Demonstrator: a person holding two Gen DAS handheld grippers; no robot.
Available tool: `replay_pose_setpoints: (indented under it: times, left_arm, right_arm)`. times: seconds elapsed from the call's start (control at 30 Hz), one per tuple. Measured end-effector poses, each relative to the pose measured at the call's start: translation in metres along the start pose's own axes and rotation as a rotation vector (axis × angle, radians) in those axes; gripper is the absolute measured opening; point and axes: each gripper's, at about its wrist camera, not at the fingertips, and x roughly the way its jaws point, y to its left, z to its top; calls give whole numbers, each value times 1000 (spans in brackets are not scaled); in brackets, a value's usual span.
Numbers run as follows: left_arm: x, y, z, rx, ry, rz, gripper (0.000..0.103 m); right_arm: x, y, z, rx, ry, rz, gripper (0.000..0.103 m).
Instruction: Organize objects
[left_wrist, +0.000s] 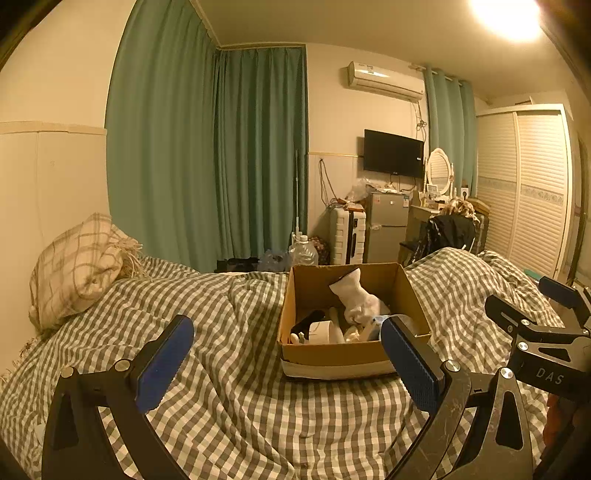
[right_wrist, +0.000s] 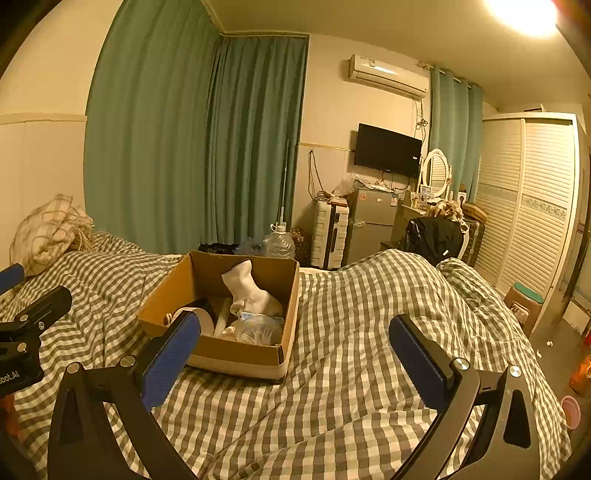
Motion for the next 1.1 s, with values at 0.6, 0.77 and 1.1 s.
replay_pose_setpoints:
  times: [0.6, 0.77, 1.1]
  left_arm:
    - [1, 1, 0, -7, 7, -3, 103]
    - [3, -1, -2, -7, 14, -7, 103]
    - [5, -2, -3, -15, 20, 3, 103]
  right_arm:
    - [2, 0, -1, -2, 1, -4, 103]
    - [3, 0, -2, -4, 6, -5, 103]
    - [5, 4, -3, -17, 12, -1, 103]
